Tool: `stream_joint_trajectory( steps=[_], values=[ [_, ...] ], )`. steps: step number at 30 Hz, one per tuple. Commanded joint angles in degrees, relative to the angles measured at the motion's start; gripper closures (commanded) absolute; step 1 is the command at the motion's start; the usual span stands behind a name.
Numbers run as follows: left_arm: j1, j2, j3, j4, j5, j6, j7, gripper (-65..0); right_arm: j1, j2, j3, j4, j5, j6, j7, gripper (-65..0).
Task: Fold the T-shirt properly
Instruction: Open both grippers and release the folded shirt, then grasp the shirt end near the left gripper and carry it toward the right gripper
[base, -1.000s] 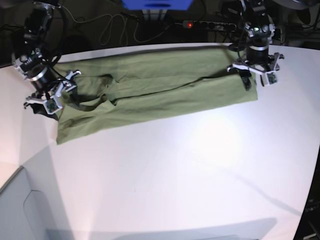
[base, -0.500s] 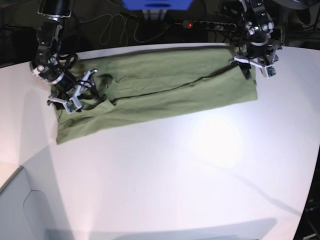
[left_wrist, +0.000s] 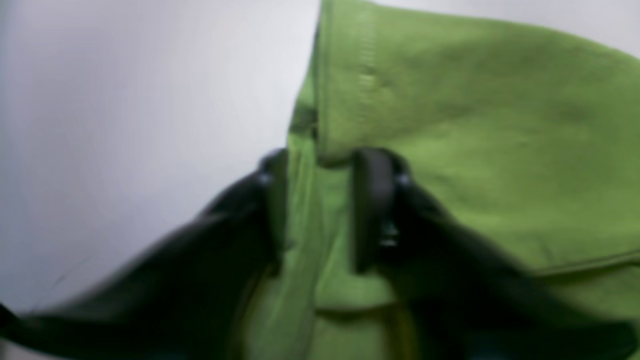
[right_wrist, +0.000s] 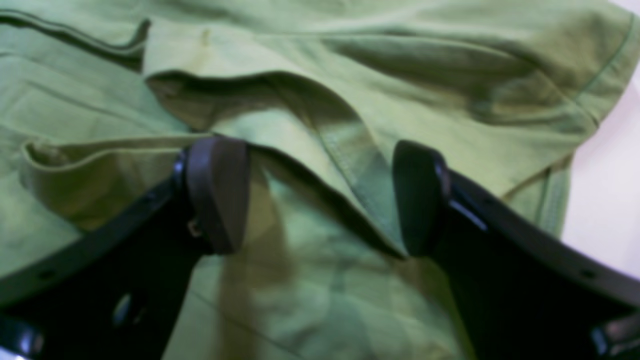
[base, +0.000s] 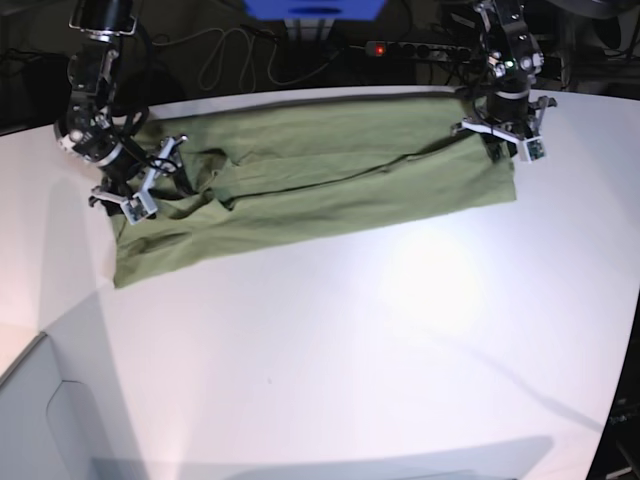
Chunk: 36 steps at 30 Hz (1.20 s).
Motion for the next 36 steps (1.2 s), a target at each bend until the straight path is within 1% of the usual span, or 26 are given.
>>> stream_joint_trajectory(
  steps=[1,2,3,6,11,15,18,21,22,27,30,36],
  values=[
    [-0.5,-0.3,-0.4,0.2,0.2,0.5,-0.2,-7.0,0.6,0.5,0.4,0.9,0.9,1.0,1.1,-42.9],
    [-0.7,-0.3,-0.4,-0.2,0.2,0.5,-0.2,-1.5,0.6,0.5,0.4,1.0,0.9,1.0,1.0,-42.9],
    [-0.7,-0.3,-0.5,-0.4,0.2,0.5,-0.2,0.0,0.5,0.5,0.4,1.3,0.9,1.0,1.0,-42.9],
    [-0.7,-0.3,-0.5,1.0,0.1,0.5,-0.3,0.0,0.2,0.5,0.4,3.1,0.9,1.0,1.0,-42.9],
    [-0.5,1.0,-0.2,10.0,-1.7,0.6,-0.3,0.0,-2.1,0.3,0.5,8.3,0.9,1.0,0.8,-42.9],
    [-0.5,3.6,2.7,16.9,-1.1,0.6,-0.1,0.0,-4.6,0.0,0.6,13.3,1.2,1.0,0.7,-42.9],
    [-0.7,4.0,8.0,18.0,-0.5,1.0,0.0,0.0,-6.0,-0.8,0.6,16.6,1.2,1.0,0.6,-42.9],
    [-2.0,4.0,15.5,17.9,3.5,1.0,-0.1,0.0,-7.0,-1.3,1.9,19.1,1.2,1.0,0.6,-42.9],
    [-2.6,4.2,18.2,17.4,5.3,1.0,-0.1,0.0,-7.2,-1.9,2.2,19.8,1.2,1.0,0.6,-42.9],
    [-6.0,7.9,28.0,12.0,13.1,1.1,-0.2,0.0,-7.3,-2.6,2.2,20.6,0.9,1.0,0.6,-42.9],
    [-7.9,9.9,32.2,7.3,16.8,1.1,-0.2,0.0,-7.6,-2.6,2.2,20.4,0.9,1.0,0.5,-42.9],
    [-11.3,9.9,39.2,0.5,17.6,1.1,-0.3,0.0,-8.2,-2.5,2.2,20.3,0.8,1.0,0.5,-42.9]
  ],
)
